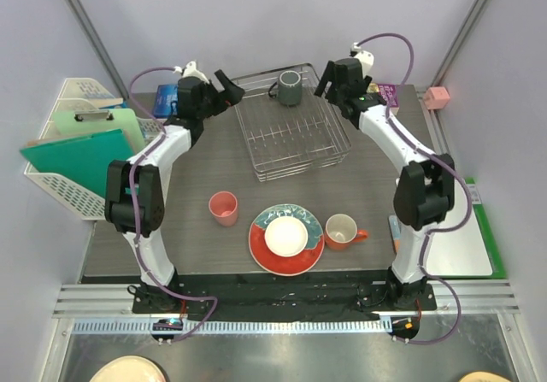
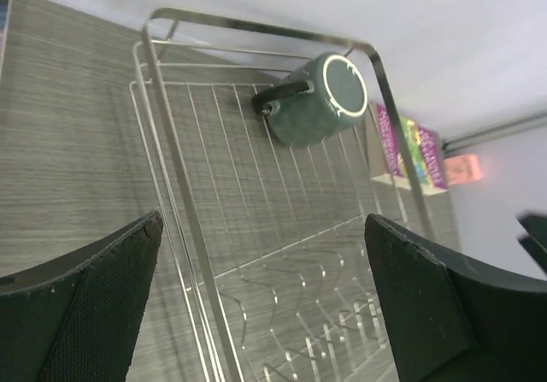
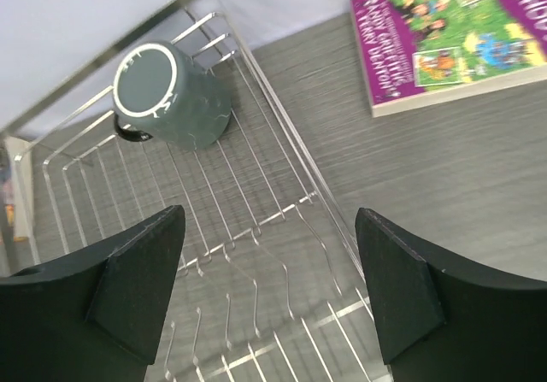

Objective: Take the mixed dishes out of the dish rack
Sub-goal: Adjust the dish rack at the center of the board.

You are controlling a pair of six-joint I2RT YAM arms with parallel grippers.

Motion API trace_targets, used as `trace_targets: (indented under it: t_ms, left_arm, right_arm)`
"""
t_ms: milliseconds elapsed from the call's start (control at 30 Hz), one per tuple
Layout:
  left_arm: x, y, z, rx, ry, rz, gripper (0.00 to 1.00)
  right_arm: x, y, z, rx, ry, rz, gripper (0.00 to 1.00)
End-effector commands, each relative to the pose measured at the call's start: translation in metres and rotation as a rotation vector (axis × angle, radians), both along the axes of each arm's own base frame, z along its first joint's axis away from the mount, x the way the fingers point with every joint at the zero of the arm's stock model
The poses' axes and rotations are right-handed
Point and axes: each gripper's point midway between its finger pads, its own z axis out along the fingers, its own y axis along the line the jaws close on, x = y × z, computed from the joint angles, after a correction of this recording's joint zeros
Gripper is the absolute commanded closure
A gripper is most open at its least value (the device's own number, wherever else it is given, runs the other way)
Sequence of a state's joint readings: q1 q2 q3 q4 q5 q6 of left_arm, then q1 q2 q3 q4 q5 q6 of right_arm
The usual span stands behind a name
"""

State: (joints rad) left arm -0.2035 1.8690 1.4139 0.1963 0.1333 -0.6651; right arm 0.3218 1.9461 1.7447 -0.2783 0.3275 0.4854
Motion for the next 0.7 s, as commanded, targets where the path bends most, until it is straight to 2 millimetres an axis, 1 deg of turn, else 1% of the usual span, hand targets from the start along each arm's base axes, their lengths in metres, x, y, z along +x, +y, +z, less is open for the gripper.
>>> trace_targets:
  t_ms: [0, 67, 100, 133, 167, 200, 233, 267, 300, 333, 367, 400, 433, 467, 500, 533, 567, 600, 633, 667]
  left_arm:
    - [-0.007, 0.008, 0.032, -0.142, 0.174, -0.002, 0.0]
    - [-0.016, 0.009, 0.017, -0.076, 0.25, -0.012, 0.0]
    - [-0.019, 0.009, 0.016, -0.054, 0.26, -0.004, 0.0]
    - [-0.022, 0.012, 0.012, -0.036, 0.273, 0.011, 0.0]
    - [-0.024, 0.017, 0.012, -0.017, 0.274, 0.034, 0.0]
    - [-0.028, 0.02, 0.003, -0.004, 0.308, 0.047, 0.0]
    - [-0.031, 0.022, -0.002, 0.005, 0.326, 0.052, 0.0]
    - [-0.035, 0.023, -0.006, 0.017, 0.339, 0.047, 0.0]
    - [-0.036, 0.021, -0.01, 0.025, 0.347, 0.042, 0.0]
    - [-0.038, 0.021, -0.014, 0.031, 0.354, 0.038, 0.0]
    - [-0.038, 0.021, -0.016, 0.045, 0.358, 0.036, 0.0]
    - [-0.038, 0.019, -0.024, 0.052, 0.374, 0.03, 0.0]
    - [-0.037, 0.018, -0.025, 0.053, 0.379, 0.025, 0.0]
    - [-0.036, 0.016, -0.027, 0.054, 0.386, 0.019, 0.0]
    - [-0.036, 0.012, -0.032, 0.059, 0.396, 0.011, 0.0]
    - [-0.036, 0.009, -0.036, 0.064, 0.404, 0.007, 0.0]
    - [-0.035, 0.006, -0.037, 0.069, 0.405, 0.003, 0.0]
    - [-0.034, 0.004, -0.038, 0.069, 0.405, 0.003, 0.0]
    - [-0.033, 0.002, -0.044, 0.071, 0.417, 0.002, 0.0]
    - [-0.033, -0.002, -0.046, 0.073, 0.417, -0.002, 0.0]
  right_arm:
    - [-0.039, -0.027, 0.081, 0.017, -0.125, -0.093, 0.14]
    - [-0.053, -0.035, 0.069, -0.016, -0.072, -0.107, 0.14]
    - [-0.058, -0.038, 0.064, -0.026, -0.052, -0.111, 0.14]
    - [-0.068, -0.041, 0.056, -0.03, -0.028, -0.113, 0.14]
    - [-0.074, -0.042, 0.049, -0.032, -0.009, -0.109, 0.14]
    - [-0.082, -0.043, 0.043, -0.022, 0.007, -0.111, 0.14]
    - [-0.095, -0.046, 0.027, -0.026, 0.041, -0.108, 0.14]
    - [-0.103, -0.045, 0.021, -0.021, 0.057, -0.097, 0.14]
    - [-0.113, -0.047, 0.002, -0.019, 0.095, -0.103, 0.14]
    - [-0.122, -0.048, 0.005, -0.004, 0.088, -0.099, 0.14]
    - [-0.129, -0.047, -0.002, 0.007, 0.104, -0.093, 0.14]
    - [-0.138, -0.047, -0.017, 0.01, 0.136, -0.087, 0.14]
    - [-0.144, -0.048, -0.019, 0.027, 0.14, -0.091, 0.14]
    - [-0.15, -0.049, -0.016, 0.041, 0.132, -0.093, 0.14]
    - [-0.156, -0.047, -0.023, 0.05, 0.151, -0.077, 0.14]
    - [-0.16, -0.047, -0.023, 0.056, 0.152, -0.079, 0.14]
    - [-0.164, -0.048, -0.019, 0.062, 0.145, -0.08, 0.14]
    - [-0.167, -0.048, -0.022, 0.066, 0.151, -0.073, 0.14]
    - [-0.168, -0.047, -0.02, 0.069, 0.149, -0.071, 0.14]
    - [-0.169, -0.048, -0.022, 0.069, 0.156, -0.073, 0.14]
